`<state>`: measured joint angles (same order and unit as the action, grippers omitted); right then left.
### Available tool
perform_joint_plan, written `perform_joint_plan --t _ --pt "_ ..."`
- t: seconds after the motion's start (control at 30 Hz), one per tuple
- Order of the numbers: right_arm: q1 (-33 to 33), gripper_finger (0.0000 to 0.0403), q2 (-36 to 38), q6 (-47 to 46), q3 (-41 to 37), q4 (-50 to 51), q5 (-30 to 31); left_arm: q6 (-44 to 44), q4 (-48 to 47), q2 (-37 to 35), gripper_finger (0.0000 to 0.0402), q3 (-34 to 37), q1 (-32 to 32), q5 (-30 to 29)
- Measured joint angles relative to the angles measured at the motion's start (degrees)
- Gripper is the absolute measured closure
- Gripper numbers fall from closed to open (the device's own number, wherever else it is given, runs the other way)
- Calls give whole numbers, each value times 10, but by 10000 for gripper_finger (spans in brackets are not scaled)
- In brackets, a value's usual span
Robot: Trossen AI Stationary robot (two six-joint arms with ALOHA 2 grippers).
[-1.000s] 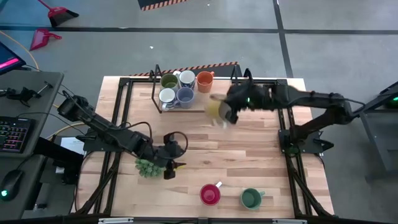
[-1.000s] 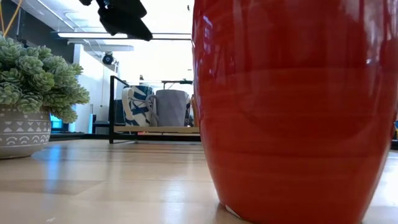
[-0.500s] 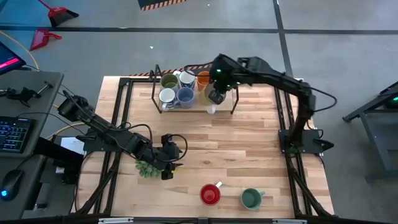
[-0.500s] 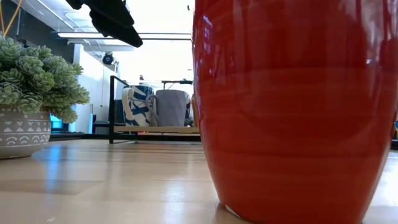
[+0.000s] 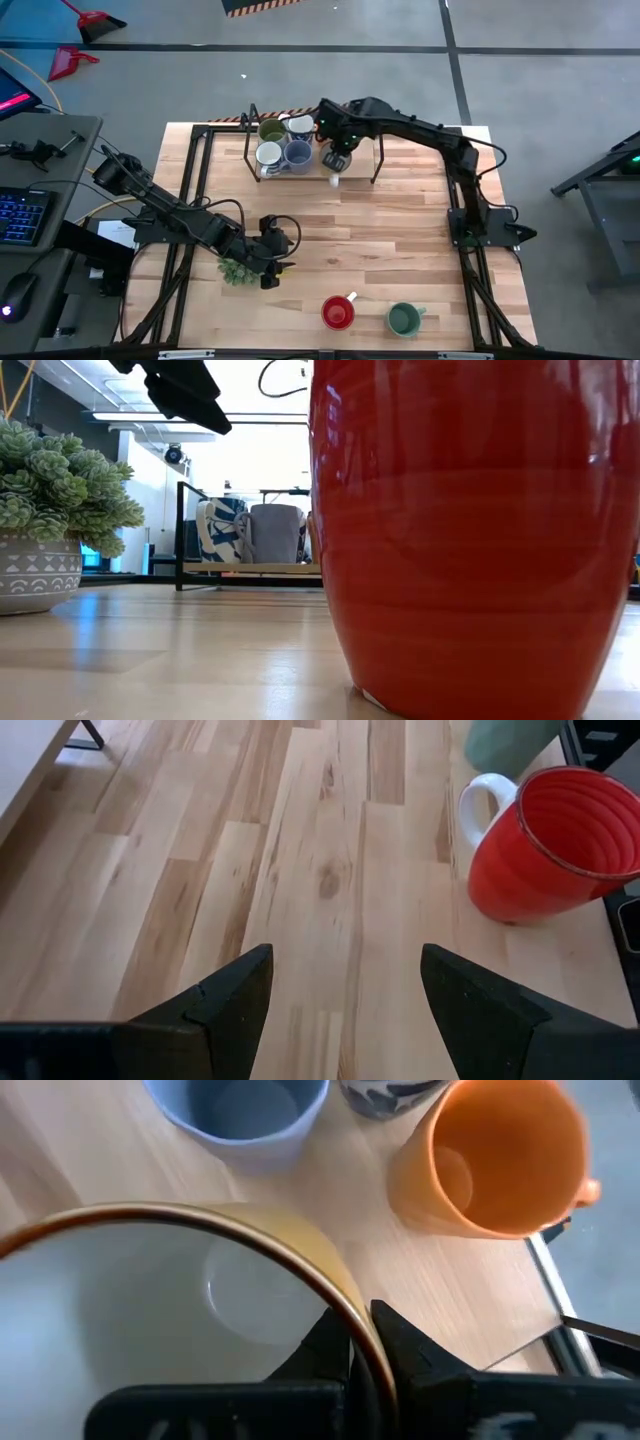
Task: Place coffee mugs
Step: Put the yellow mug on the shelf aligned with the otherorange mug
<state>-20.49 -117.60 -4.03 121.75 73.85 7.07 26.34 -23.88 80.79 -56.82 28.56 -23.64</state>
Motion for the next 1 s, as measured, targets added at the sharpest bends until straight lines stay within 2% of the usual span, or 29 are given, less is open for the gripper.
perform_joint_plan --t 0.4,1.0 --pt "-21 403 -64 0 0 -38 3 1 3 0 158 0 0 0" --pt "-24 403 -70 0 0 -62 7 1 3 0 158 0 0 0"
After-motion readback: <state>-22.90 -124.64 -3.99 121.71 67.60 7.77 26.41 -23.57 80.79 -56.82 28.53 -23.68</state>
